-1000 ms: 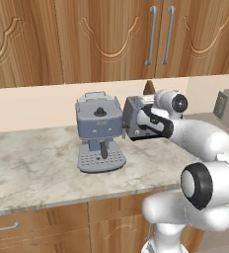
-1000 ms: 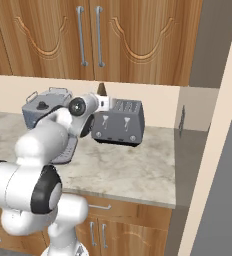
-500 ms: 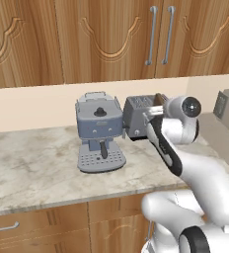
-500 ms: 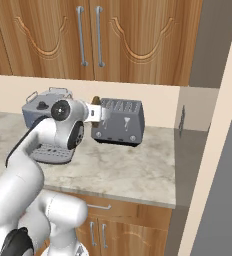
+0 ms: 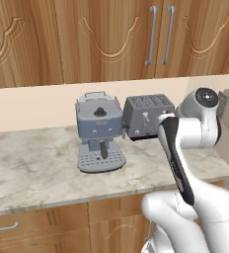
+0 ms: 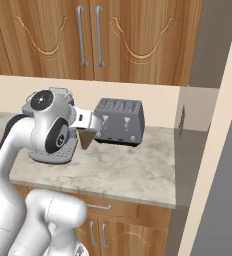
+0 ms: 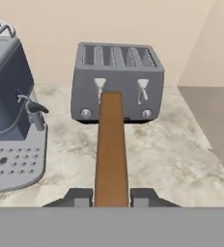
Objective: Start the toaster. Once the lever pops up, take the bread to the plate on the dining counter.
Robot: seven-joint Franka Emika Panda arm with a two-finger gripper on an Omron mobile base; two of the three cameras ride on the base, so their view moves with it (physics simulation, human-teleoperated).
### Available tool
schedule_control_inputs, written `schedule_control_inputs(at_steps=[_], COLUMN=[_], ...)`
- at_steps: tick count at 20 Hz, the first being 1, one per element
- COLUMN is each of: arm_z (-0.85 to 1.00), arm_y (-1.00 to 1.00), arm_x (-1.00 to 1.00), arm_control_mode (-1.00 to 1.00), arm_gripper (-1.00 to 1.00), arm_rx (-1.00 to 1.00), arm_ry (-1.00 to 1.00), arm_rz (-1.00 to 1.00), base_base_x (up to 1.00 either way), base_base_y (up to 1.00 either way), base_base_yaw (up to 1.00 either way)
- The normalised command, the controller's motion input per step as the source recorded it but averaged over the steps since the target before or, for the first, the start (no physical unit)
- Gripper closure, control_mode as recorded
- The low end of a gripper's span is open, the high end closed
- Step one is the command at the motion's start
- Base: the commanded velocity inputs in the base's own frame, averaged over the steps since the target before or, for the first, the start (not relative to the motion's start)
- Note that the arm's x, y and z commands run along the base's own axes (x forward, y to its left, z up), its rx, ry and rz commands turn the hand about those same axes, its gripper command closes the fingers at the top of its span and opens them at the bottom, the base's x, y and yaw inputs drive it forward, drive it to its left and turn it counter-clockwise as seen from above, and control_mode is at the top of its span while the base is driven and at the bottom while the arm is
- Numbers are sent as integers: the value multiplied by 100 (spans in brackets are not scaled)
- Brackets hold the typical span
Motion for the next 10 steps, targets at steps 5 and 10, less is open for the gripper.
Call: schedule_control_inputs(at_steps=[5,10], arm_z=[24,10], arm_y=[0,0], arm_x=[-63,-38], arm_control_mode=[-100,-100], arm_gripper=[100,100], arm_rx=[3,6], arm_ry=[21,8], arm_rz=[-2,0], base_base_x=[0,0], base_base_y=[0,0], base_base_yaw=[0,0])
